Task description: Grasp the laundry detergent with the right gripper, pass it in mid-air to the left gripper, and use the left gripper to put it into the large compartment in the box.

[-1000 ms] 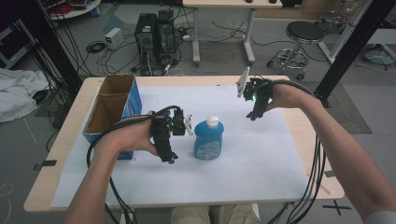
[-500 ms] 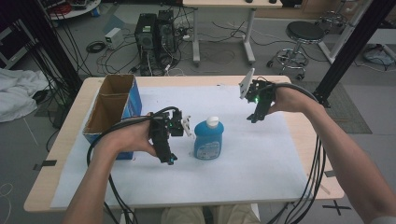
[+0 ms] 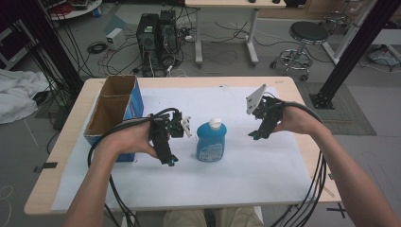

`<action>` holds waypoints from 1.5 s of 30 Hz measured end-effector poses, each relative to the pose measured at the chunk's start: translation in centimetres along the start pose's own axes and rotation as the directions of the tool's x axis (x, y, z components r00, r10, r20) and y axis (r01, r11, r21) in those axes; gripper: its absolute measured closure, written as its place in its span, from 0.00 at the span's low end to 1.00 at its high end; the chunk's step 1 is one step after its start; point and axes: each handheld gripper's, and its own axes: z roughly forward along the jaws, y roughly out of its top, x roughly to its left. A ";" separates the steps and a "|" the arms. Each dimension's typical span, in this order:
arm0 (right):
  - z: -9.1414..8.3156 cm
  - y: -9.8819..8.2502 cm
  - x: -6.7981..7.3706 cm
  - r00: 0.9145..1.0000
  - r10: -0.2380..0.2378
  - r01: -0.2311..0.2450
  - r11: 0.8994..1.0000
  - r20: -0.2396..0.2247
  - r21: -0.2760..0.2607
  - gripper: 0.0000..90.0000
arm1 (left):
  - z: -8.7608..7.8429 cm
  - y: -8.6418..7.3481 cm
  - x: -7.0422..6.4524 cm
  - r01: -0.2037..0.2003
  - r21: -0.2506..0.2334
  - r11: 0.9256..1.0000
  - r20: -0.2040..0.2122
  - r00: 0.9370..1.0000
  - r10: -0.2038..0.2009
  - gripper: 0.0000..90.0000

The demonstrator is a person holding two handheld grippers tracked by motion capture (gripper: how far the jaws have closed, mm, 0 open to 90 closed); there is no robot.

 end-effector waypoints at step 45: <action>7.0 2.9 3.9 0.985 0.089 -0.146 0.886 -0.146 -0.440 0.13 | 0.2 -0.6 -1.1 0.011 -0.017 1.000 0.008 1.000 -0.011 0.14</action>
